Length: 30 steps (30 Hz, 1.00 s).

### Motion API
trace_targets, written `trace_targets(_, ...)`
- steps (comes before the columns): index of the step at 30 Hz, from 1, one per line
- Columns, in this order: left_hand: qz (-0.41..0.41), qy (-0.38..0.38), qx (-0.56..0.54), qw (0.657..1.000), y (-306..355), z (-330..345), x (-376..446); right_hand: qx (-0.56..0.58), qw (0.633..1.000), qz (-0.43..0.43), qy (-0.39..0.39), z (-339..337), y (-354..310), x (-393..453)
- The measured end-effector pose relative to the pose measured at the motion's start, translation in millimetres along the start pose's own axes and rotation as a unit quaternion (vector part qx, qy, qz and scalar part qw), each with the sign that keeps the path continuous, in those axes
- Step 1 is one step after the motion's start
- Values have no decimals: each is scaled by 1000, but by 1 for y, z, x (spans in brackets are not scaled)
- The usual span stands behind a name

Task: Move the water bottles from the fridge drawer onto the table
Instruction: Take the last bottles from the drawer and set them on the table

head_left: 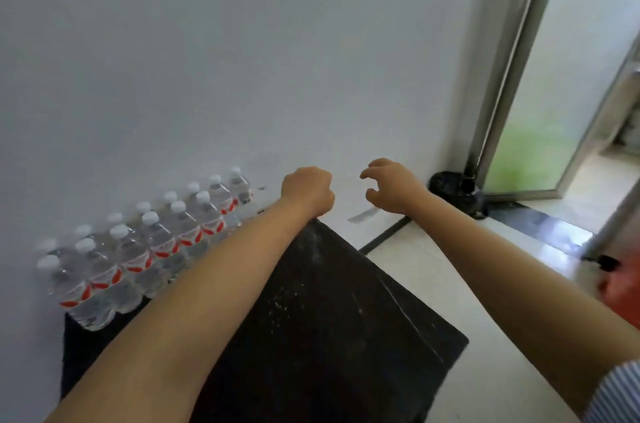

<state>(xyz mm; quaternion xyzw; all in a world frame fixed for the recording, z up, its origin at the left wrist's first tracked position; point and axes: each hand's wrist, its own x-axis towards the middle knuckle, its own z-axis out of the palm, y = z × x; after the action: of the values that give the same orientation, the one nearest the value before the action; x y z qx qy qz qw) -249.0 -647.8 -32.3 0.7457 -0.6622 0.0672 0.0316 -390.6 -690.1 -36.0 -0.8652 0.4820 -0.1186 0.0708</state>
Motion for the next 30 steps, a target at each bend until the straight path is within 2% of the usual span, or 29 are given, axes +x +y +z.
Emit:
trace_targets(4, 96, -30, 7, 995, 89, -1, -3, -44, 993, 103, -29, -32, 75, -70)
trace_targets(8, 191, -34, 4, 981, 192, -4, -15, -61, 975, 212, -10, -62, 146, -151)
trace_targets(17, 390, 2, 1, 921, 434, -33, -63, -77, 917, 390, 34, -123, 286, -337)
trace_targets(24, 465, 15, -40, 884, 607, -54, -111, -98, 887, 450, 49, -181, 393, -455)
trace_targets(30, 487, 6, -38, 872, 732, -54, -124, -87, 865, 489, 69, -216, 485, -540)
